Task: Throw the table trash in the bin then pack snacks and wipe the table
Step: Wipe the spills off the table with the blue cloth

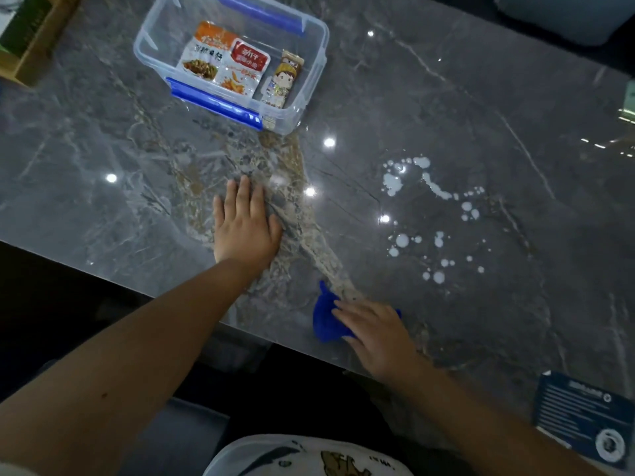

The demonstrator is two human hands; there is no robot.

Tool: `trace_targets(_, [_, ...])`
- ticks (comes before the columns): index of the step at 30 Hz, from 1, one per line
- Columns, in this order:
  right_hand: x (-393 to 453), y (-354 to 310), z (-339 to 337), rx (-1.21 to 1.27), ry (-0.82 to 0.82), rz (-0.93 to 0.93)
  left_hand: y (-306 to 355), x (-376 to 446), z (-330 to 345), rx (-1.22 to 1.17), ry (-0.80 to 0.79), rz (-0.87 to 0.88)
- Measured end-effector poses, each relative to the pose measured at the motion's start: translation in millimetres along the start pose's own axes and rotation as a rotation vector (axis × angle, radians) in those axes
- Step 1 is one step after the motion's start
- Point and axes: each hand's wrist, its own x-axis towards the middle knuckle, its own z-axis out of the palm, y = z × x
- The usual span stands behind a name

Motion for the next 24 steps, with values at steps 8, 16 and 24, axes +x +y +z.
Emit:
trace_targets(8, [33, 46, -100, 1.52, 0.453, 1.038, 29, 9, 0, -0.063, -0.001, 0.099])
trace_targets(16, [134, 131, -174, 0.961, 0.749, 0.815, 61, 15, 11, 0.029, -0.024, 0.095])
trace_targets(24, [228, 186, -168, -0.064, 0.469, 0.466, 62, 15, 11, 0.049, -0.005, 0.095])
